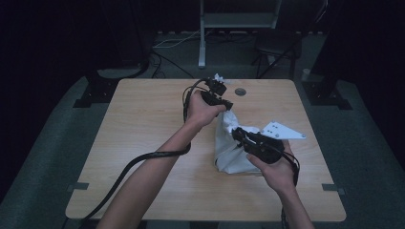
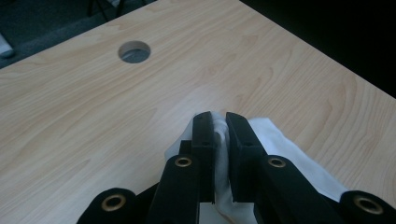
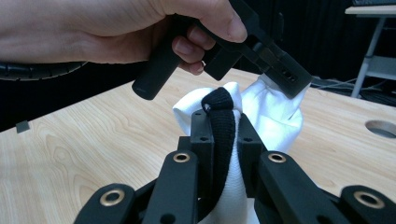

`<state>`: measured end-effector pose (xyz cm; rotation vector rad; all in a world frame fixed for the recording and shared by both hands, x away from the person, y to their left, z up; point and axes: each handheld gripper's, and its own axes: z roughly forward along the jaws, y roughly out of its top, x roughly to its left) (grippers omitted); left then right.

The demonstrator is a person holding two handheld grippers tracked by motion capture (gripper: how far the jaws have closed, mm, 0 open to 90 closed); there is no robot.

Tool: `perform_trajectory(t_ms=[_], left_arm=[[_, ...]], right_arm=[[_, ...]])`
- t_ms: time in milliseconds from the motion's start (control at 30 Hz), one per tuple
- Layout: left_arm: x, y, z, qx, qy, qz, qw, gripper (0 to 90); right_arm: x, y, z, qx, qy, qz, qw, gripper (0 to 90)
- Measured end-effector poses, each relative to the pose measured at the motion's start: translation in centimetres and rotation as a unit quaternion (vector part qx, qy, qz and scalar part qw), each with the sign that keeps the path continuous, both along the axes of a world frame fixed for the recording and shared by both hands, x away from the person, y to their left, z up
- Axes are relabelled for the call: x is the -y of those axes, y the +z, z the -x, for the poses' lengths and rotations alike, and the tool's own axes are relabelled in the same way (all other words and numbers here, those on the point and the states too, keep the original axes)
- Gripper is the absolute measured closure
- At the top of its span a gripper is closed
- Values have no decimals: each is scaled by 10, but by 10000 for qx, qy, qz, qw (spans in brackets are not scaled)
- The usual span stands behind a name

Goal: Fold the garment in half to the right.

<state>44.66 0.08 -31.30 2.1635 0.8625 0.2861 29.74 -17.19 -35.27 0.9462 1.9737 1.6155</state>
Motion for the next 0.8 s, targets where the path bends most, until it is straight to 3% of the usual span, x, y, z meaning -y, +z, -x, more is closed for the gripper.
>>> perform_trajectory(t_ms=[200, 533, 667, 800], left_arm=[[16, -11, 0, -35, -84, 82, 9999, 822], [27, -25, 1, -49, -145, 192, 9997, 746], [29, -26, 2, -4, -71, 285, 9996, 646], [31, -25, 3, 69, 31, 274, 9996, 472]], right_arm=[[14, -5, 4, -49, -112, 16, 9999, 827], [26, -19, 8, -175, -262, -2, 9995, 824], [30, -24, 10, -197, -328, -4, 9993, 824], [36, -30, 11, -263, -442, -24, 9987, 824]])
